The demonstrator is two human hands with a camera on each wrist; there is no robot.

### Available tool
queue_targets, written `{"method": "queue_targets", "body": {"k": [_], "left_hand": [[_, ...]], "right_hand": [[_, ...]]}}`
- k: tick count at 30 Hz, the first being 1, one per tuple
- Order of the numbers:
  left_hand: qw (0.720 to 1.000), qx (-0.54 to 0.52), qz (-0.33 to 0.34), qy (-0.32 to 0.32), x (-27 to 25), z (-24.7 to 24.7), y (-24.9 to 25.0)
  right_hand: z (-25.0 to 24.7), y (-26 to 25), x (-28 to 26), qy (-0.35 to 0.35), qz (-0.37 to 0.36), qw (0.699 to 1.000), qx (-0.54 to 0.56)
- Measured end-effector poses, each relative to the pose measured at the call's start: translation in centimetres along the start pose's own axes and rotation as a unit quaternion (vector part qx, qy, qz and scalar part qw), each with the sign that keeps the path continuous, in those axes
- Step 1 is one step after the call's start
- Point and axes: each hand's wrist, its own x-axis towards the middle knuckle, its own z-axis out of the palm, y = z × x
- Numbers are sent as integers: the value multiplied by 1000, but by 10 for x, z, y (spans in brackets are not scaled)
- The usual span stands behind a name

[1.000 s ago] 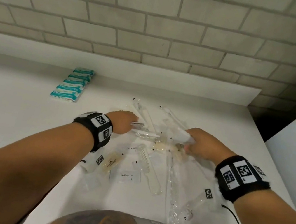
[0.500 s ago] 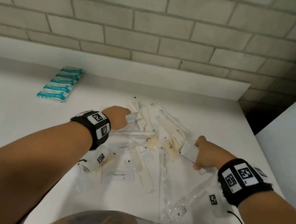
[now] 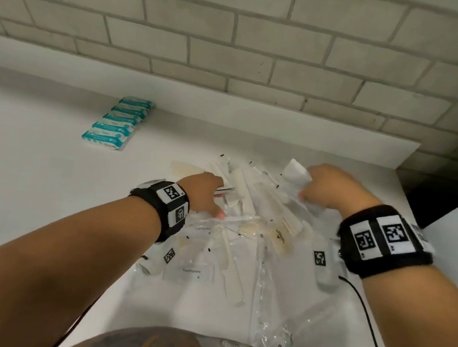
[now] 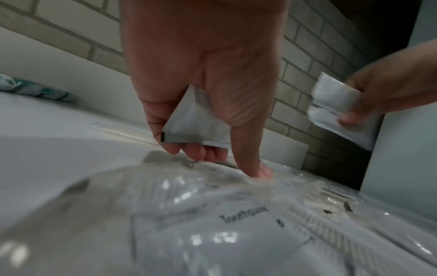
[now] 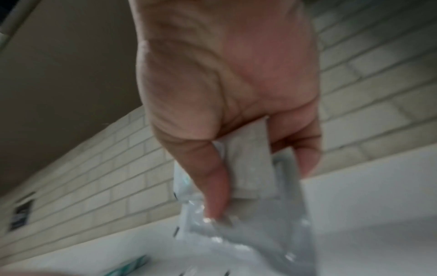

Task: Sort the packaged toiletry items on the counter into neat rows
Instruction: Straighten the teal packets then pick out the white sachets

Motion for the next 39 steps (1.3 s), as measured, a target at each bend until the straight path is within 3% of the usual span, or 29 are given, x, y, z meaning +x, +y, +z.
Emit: {"method": "queue_targets", "body": {"k": [2,4,7,10,13,18,22,26,28,33,36,39], "left_hand": [[1000,-5,-4,-10,0,2,1],[1000,-23,-11,-15,1,6,1],[999,-34,-31,-26,-1,8,-1],[997,-39,-51,-45,-6,5,-7],[996,-22,-46,-68,-7,3,-13],[994,-29,-30,-99,-6,-1,-14],[995,12,-26,-99,-1,2,-7],[995,19,-24,-95,-3,1,-5],[997,-2,-23,-69,-5,-2,-12],[988,-81,-85,98,-2,-25,-44],[990,-63,-110,68,-5,-23,-47],[989,-104,-79,69,-9,-17,-29]], "right_hand": [[12,-36,1,-7,-92,994,61],[28,-64,4,-74,-171,976,114],[46,-65,13,-175,-172,952,184],[39,-32,17,-199,-153,959,135],[23,4,16,-181,-128,963,152],[18,16,23,-50,-71,985,148],[40,-16,15,-122,-136,959,216],[43,-30,16,-161,-138,966,146],[36,-24,20,-150,-122,973,124],[30,-5,19,-132,-113,979,106],[31,-1,16,-115,-88,985,92],[31,-1,15,-97,-72,989,83]]}}
